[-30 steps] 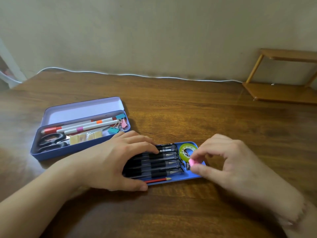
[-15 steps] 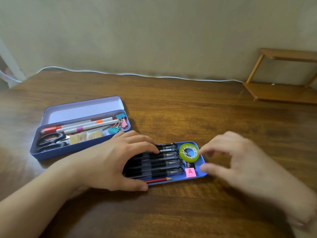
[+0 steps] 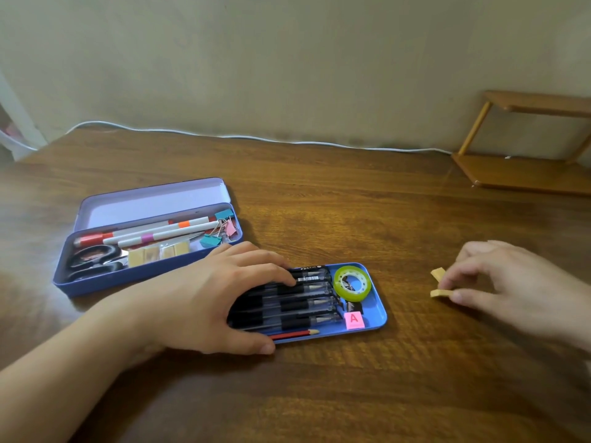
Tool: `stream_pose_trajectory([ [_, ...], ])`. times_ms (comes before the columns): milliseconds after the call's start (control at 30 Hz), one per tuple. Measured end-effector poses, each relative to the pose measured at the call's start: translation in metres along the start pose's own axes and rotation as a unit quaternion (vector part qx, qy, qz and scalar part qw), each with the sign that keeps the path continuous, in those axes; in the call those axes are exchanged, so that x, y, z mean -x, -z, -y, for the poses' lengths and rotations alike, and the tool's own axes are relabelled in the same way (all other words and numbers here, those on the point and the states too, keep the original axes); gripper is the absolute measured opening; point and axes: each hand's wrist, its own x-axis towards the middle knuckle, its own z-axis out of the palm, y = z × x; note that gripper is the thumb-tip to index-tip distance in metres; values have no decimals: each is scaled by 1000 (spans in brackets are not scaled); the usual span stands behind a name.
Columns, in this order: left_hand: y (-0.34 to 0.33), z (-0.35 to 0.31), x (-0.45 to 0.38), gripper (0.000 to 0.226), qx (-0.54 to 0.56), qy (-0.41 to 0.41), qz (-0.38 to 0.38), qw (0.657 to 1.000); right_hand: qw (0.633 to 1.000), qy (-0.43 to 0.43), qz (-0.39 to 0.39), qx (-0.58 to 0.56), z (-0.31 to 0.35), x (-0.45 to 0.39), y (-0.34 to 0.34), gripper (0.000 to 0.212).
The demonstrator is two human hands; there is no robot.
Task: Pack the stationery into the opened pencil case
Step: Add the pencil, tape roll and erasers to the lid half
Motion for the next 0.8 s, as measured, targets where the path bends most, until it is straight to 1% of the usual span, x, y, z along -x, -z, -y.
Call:
stream_pose_trajectory([
  [100, -1, 0, 0, 73, -1, 0, -2, 1000, 999, 36, -21, -35, 15, -8, -8, 12],
  [167, -1, 0, 0, 73, -2, -1, -10, 1000, 999, 41, -34, -12, 21, -16, -16, 12],
  [267, -1, -1, 0, 73, 1, 0, -10, 1000, 995, 51, -84, -23, 22, -18, -18, 21],
  [333, -1, -1, 0, 73, 0, 0, -8, 1000, 993, 64, -85, -47, 21, -15, -16, 21],
  [400, -1, -1, 0, 73, -2, 1, -6, 1000, 995, 70, -65, -37, 24, -13, -19, 20],
  [467, 0, -1, 0, 73, -3, 0, -5, 1000, 992, 85, -87, -27, 27, -13, -22, 21],
  [533, 0, -1, 0, 74, -4, 0, -5, 1000, 983, 113, -129, -64, 36, -11, -23, 20],
  [600, 0, -1, 0, 74, -4, 1, -4, 1000, 967, 170, -149, -119, 50, -10, -25, 17],
  [667, 1, -2, 0, 74, -3, 2, -3, 1000, 953, 228, -150, -133, 63, -9, -32, 12],
  [700, 1, -2, -1, 74, -3, 1, -2, 1000, 951, 243, -145, -128, 67, -9, -37, 10],
  [800, 2, -2, 0, 74, -5, 1, 5, 1000, 956, 238, -129, -110, 69, -12, -50, 14],
])
